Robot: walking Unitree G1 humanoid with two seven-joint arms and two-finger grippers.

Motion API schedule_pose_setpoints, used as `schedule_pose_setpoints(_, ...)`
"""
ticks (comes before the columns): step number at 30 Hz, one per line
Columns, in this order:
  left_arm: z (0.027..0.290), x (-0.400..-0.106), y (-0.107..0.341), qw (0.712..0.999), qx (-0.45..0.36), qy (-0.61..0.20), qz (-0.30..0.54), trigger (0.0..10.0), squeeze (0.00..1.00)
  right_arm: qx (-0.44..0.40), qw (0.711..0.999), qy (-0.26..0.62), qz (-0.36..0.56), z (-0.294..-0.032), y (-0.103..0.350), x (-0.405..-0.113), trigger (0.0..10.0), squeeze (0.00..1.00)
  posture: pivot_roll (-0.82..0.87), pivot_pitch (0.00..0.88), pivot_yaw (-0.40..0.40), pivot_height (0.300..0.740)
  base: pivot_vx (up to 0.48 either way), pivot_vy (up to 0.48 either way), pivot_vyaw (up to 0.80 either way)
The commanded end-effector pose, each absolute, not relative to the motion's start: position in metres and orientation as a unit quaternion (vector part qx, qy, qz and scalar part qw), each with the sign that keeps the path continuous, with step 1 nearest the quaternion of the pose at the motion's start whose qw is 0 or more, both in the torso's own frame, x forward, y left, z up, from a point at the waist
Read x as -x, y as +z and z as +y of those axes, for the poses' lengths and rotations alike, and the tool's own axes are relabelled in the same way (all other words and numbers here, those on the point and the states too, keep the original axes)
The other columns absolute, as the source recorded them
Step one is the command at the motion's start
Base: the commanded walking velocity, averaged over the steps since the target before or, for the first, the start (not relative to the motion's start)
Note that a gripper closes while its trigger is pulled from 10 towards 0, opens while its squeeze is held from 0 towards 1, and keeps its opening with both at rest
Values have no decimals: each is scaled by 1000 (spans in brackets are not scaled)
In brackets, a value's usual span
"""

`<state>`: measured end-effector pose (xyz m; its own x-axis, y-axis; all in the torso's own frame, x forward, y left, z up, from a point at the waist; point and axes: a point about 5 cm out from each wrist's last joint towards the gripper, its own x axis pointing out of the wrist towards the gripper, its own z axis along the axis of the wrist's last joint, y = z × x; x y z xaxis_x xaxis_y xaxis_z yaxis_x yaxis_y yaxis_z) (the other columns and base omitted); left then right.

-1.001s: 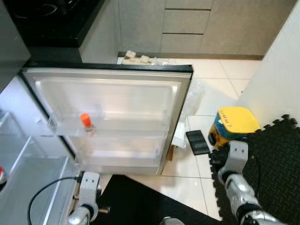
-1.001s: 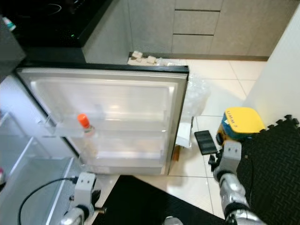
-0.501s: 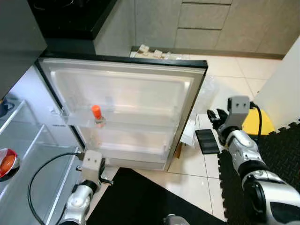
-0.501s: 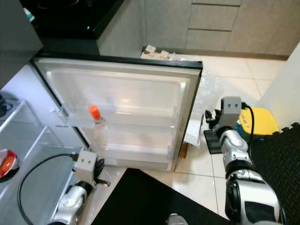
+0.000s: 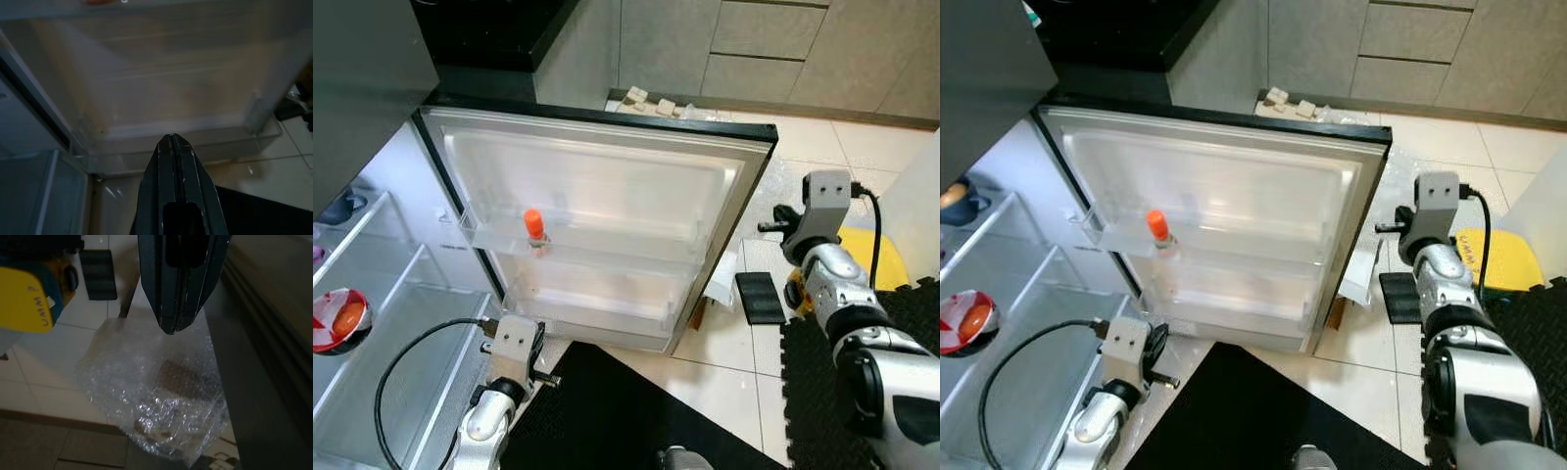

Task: Restocking fridge

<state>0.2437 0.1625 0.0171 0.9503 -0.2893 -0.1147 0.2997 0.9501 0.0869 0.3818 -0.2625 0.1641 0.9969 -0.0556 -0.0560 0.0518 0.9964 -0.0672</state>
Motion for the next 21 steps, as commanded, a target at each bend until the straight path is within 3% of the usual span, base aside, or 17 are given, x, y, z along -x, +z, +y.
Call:
schedule_pose_setpoints(1, 157, -234, 22, 977, -46, -206, 41, 10000, 0, 34, 998, -19, 47, -260, 160, -382, 2039, 0, -95, 149, -14, 725, 0, 0, 0)
schedule_pose_setpoints(3, 153, -231, 26, 972, -43, -228, 31, 10000, 0, 34, 998, -15, 46, -259, 160, -383, 2039, 0, -95, 149, -14, 725, 0, 0, 0)
schedule_pose_setpoints(4, 149, -229, 33, 966, -31, -255, 16, 10000, 0, 34, 998, -6, 44, -256, 161, -384, 3294, 0, -96, 149, -13, 725, 0, 0, 0)
schedule_pose_setpoints(8, 145, -226, 40, 956, -13, -293, 8, 10000, 0, 33, 999, 10, 41, -252, 162, -385, 4314, 0, -95, 148, -12, 725, 0, 0, 0)
schedule_pose_setpoints(9, 143, -225, 43, 951, -5, -310, 7, 10000, 0, 31, 999, 17, 38, -250, 163, -385, 4863, 0, -94, 148, -12, 725, 0, 0, 0)
schedule_pose_setpoints(10, 140, -226, 46, 943, -1, -333, 8, 10000, 0, 21, 999, 34, 30, -246, 164, -386, 6039, 0, -92, 149, -10, 725, 0, 0, 0)
schedule_pose_setpoints(13, 135, -227, 50, 934, 2, -358, 8, 10000, 0, 8, 998, 55, 19, -241, 166, -387, 6431, 0, -90, 149, -8, 725, 0, 0, 0)
schedule_pose_setpoints(14, 132, -229, 53, 930, 1, -368, 5, 10000, 0, -2, 997, 81, 12, -235, 167, -388, 8039, 0, -91, 149, -6, 725, 0, 0, 0)
schedule_pose_setpoints(15, 130, -230, 54, 928, 0, -373, 3, 10000, 0, -8, 995, 98, 8, -231, 167, -388, 8039, 0, -91, 149, -6, 725, 0, 0, 0)
schedule_pose_setpoints(16, 128, -231, 56, 927, 2, -376, 0, 10000, 0, -14, 992, 128, 1, -224, 167, -388, 9255, 0, -92, 148, -5, 725, 0, 0, 0)
schedule_pose_setpoints(17, 128, -231, 56, 927, 2, -376, 0, 10000, 0, -14, 992, 128, 1, -224, 167, -388, 9255, 0, -92, 148, -5, 725, 0, 0, 0)
schedule_pose_setpoints(18, 127, -232, 56, 926, 3, -378, -1, 10000, 0, -21, 988, 155, -7, -219, 167, -387, 10000, 0, -92, 147, -3, 725, 0, 0, 0)
schedule_pose_setpoints(21, 128, -231, 54, 925, 6, -381, 2, 10000, 0, -40, 979, 198, -16, -210, 164, -385, 10000, 0, -94, 146, -2, 725, 0, 0, 0)
